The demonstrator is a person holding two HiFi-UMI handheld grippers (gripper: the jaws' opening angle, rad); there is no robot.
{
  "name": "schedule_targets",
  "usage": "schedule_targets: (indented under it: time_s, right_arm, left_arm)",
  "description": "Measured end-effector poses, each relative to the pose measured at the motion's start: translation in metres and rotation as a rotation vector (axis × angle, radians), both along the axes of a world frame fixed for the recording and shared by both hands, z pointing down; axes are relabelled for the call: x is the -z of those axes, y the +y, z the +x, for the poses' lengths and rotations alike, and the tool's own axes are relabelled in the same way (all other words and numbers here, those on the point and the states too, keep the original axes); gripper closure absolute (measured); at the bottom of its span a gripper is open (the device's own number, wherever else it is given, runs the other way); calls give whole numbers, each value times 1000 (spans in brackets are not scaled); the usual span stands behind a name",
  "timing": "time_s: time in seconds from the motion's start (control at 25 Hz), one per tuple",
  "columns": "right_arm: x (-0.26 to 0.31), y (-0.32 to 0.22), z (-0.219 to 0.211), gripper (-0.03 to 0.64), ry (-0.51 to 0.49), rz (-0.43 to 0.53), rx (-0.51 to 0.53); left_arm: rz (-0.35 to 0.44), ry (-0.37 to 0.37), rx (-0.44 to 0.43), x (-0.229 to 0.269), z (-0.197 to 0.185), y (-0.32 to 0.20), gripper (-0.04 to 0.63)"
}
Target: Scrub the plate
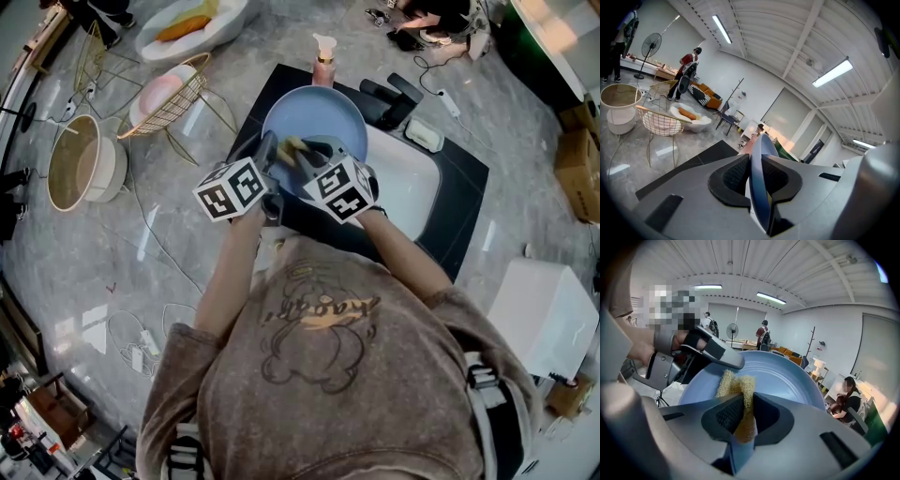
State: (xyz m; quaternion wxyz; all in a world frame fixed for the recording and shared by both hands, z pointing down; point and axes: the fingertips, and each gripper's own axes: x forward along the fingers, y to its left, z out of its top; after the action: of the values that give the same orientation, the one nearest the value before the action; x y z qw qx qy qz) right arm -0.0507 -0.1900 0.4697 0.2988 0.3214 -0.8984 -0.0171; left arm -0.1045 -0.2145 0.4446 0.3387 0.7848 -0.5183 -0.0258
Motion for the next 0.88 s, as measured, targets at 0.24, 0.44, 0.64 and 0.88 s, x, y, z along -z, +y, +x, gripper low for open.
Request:
schedule_targets:
  time_s: [0.24,0.44,0.64,0.88]
  right_arm:
    - [6,-27,17,566,14,28,-56]
    - [5,-47,36,566,14,28,-129]
    - [1,-63,58,566,46,32,-190]
    - [-10,-69,84,566,71,17,-247]
  left_arm:
    - [-15,-3,-19,-2,7,3,537]
    - [-30,1,-34,-6,10,8,537]
    - [-35,24,-43,-6,13,10,537]
    - [-42,25,-26,-7,8,9,537]
